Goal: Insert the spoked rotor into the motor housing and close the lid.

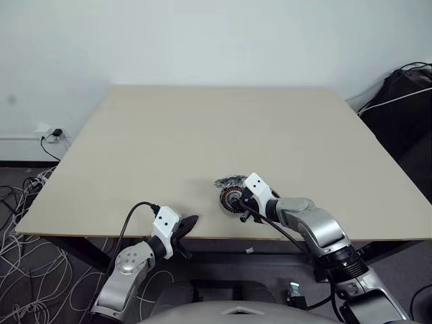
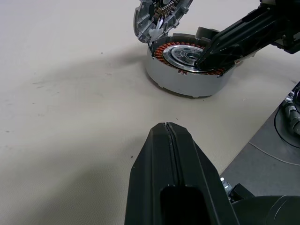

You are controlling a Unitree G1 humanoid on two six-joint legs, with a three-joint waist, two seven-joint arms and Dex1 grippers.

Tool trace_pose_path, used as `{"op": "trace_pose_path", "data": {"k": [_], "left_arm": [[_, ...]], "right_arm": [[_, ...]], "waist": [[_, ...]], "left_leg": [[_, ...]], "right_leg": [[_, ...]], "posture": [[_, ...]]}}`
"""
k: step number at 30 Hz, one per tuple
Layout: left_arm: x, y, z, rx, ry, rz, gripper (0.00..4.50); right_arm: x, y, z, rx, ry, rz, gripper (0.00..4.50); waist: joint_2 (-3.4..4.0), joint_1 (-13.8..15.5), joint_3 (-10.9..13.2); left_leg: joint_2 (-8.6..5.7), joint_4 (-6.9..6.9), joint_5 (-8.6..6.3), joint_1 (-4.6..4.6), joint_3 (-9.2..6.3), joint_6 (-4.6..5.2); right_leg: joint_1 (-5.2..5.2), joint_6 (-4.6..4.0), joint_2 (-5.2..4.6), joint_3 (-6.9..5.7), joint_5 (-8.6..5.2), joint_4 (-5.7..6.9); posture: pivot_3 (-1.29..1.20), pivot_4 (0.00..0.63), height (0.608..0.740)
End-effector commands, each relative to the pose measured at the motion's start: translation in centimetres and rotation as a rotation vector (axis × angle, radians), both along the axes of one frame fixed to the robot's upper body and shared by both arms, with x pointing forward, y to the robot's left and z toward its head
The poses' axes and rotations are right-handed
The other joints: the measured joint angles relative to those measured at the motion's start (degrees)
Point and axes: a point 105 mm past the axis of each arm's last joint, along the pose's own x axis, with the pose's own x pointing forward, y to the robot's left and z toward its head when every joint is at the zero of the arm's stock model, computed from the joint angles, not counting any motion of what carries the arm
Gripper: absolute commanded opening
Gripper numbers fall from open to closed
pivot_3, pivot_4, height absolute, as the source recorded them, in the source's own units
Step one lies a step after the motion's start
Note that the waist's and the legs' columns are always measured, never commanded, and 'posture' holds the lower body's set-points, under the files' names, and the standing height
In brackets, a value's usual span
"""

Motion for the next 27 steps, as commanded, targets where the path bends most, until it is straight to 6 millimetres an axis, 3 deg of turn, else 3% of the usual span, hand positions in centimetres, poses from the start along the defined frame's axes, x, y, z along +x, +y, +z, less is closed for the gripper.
{"op": "trace_pose_path", "data": {"k": [1,17,27], "left_arm": [[0.4,-0.4,1.1,-0.001,-0.046,-0.014,0.0],[0.4,-0.3,1.0,0.002,-0.045,-0.011,0.0],[0.4,-0.3,1.1,0.001,-0.045,-0.014,0.0]], "right_arm": [[1.8,-1.4,1.4,-0.018,-0.075,-0.058,0.01],[2.1,-2.3,1.3,-0.045,-0.078,-0.093,0.01],[0.7,-1.7,2.5,0.002,-0.086,-0.011,0.01]], "waist": [[0.0,0.0,0.0],[0.03,0.3,0.0],[0.03,0.3,0.0]], "left_leg": [[0.0,0.01,0.0,0.0,0.0,0.0],[-0.01,0.03,-0.01,-0.01,0.0,0.01],[-0.01,0.03,-0.02,-0.01,0.0,0.04]], "right_leg": [[0.0,0.01,0.0,0.0,0.0,0.0],[-0.01,0.02,-0.01,0.0,0.01,-0.01],[0.0,0.01,-0.01,0.0,0.01,-0.01]], "posture": [[0.0,0.0,0.74],[0.0,0.0,0.74],[0.0,0.0,0.74]]}}
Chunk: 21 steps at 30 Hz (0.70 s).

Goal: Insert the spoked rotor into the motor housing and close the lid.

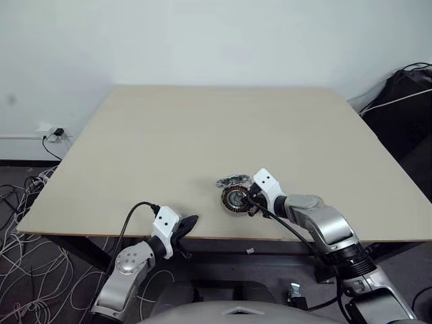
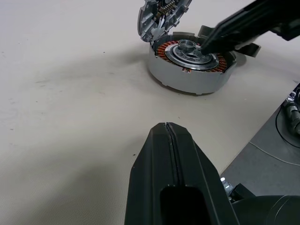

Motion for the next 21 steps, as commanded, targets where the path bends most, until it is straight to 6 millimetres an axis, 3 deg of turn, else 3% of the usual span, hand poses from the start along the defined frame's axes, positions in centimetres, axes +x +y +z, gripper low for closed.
{"op": "trace_pose_path", "data": {"k": [1,5,10,21], "left_arm": [[0.4,-0.3,1.1,0.0,-0.045,-0.013,0.0],[0.4,-0.3,1.1,0.0,-0.044,-0.013,0.0],[0.4,-0.3,1.0,0.0,-0.042,-0.012,0.0],[0.4,-0.3,1.1,-0.001,-0.043,-0.008,0.0]], "right_arm": [[0.4,0.5,2.3,0.043,-0.077,0.034,0.01],[1.8,0.2,3.3,0.026,-0.168,-0.019,0.01],[3.4,-0.5,3.0,-0.052,-0.245,-0.096,0.01],[4.4,0.0,1.8,-0.129,-0.271,-0.087,0.01]], "waist": [[0.0,0.0,0.0],[0.0,0.0,0.0],[0.0,-0.1,0.0],[0.0,-0.2,0.0]], "left_leg": [[0.0,0.0,0.0,0.0,0.0,0.0],[0.0,0.01,0.0,0.01,0.0,0.0],[0.0,0.0,0.01,0.0,0.0,-0.02],[-0.01,0.0,0.02,0.0,0.0,-0.03]], "right_leg": [[0.0,0.0,0.0,0.0,0.0,0.0],[0.01,0.01,0.0,0.0,0.0,0.01],[0.0,0.01,0.01,0.0,0.0,0.01],[0.0,0.0,0.02,0.0,0.0,0.02]], "posture": [[0.0,0.0,0.74],[0.0,0.0,0.74],[0.0,0.0,0.74],[0.0,0.0,0.74]]}}
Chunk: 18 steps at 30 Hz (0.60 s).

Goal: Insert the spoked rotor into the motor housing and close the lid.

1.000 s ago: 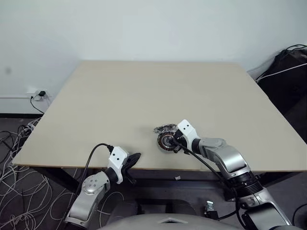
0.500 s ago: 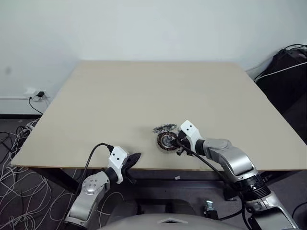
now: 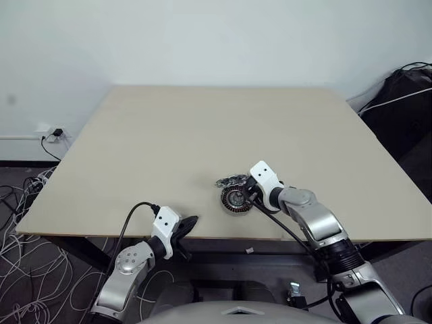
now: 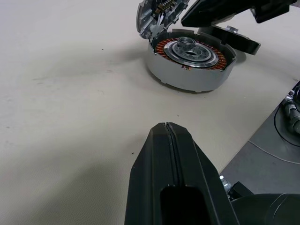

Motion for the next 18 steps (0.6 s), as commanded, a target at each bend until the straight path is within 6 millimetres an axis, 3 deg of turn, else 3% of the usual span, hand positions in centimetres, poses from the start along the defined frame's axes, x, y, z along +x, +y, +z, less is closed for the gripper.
{"op": "trace_pose_path", "data": {"k": [1,18], "left_arm": [[0.4,-0.3,1.2,-0.004,-0.053,-0.008,0.0],[0.3,-0.4,1.2,-0.007,-0.049,-0.007,0.0]], "right_arm": [[0.9,0.3,1.2,-0.001,-0.056,0.016,0.01],[0.0,1.4,0.7,0.028,-0.003,0.116,0.01]], "waist": [[0.0,0.0,0.0],[0.01,-0.3,0.0]], "left_leg": [[0.0,0.0,0.0,0.0,0.0,0.0],[0.0,0.0,0.0,0.0,0.0,0.0]], "right_leg": [[0.0,0.0,0.0,0.0,0.0,0.0],[0.0,0.0,0.0,0.0,0.0,0.0]], "posture": [[0.0,0.0,0.74],[0.0,0.0,0.74]]}}
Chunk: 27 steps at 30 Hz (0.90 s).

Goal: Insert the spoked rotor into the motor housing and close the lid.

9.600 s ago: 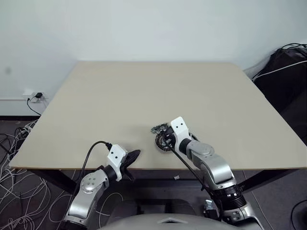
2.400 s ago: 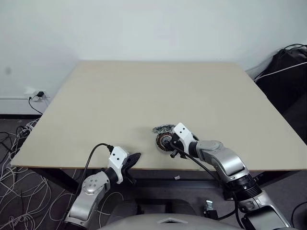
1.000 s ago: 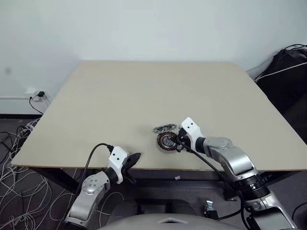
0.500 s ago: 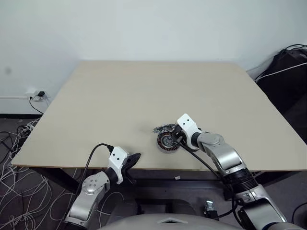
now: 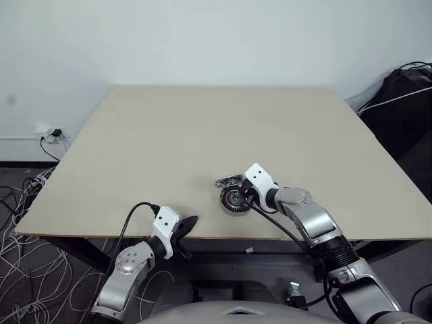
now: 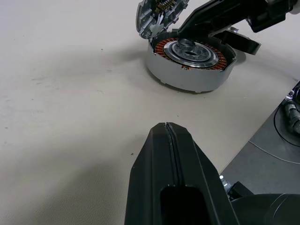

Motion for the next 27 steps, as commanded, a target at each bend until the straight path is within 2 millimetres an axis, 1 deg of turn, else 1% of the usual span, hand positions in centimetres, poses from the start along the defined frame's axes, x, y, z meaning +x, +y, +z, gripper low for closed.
{"op": "trace_pose_path", "data": {"k": [1,12,16,20,27], "left_arm": [[0.3,-0.4,1.2,-0.007,-0.05,-0.011,0.0],[0.3,-0.3,1.2,-0.003,-0.051,-0.017,0.0],[0.3,-0.4,1.2,-0.002,-0.05,-0.022,0.0],[0.3,-0.4,1.2,-0.002,-0.05,-0.025,0.0],[0.3,-0.4,1.2,-0.003,-0.049,-0.023,0.0]], "right_arm": [[0.5,0.3,1.4,0.016,-0.05,0.028,0.01],[-0.4,0.0,1.5,0.019,-0.031,0.07,0.01],[0.1,-0.2,1.9,0.025,-0.073,0.034,0.01],[0.3,0.2,2.2,0.04,-0.086,0.029,0.01],[0.2,1.1,2.0,0.05,-0.078,0.049,0.01]], "waist": [[0.0,0.0,0.0],[0.01,0.0,0.0],[0.01,0.0,0.0],[0.01,0.0,0.0],[0.01,0.0,0.0]], "left_leg": [[0.0,0.0,0.0,0.0,0.0,0.0],[0.0,0.0,0.0,0.0,0.0,0.0],[0.01,0.0,0.0,0.0,0.0,0.0],[0.0,0.0,0.0,0.0,0.0,0.0],[0.0,0.0,0.0,0.0,0.0,0.0]], "right_leg": [[0.0,0.0,0.0,0.0,0.0,0.0],[0.0,0.0,0.0,0.0,0.0,0.0],[0.0,0.0,0.0,0.01,0.0,0.0],[-0.01,0.0,0.0,0.0,0.0,0.0],[-0.01,0.0,0.0,0.0,0.0,0.0]], "posture": [[0.0,0.0,0.74],[0.0,0.0,0.74],[0.0,0.0,0.74],[0.0,0.0,0.74],[0.0,0.0,0.74]]}}
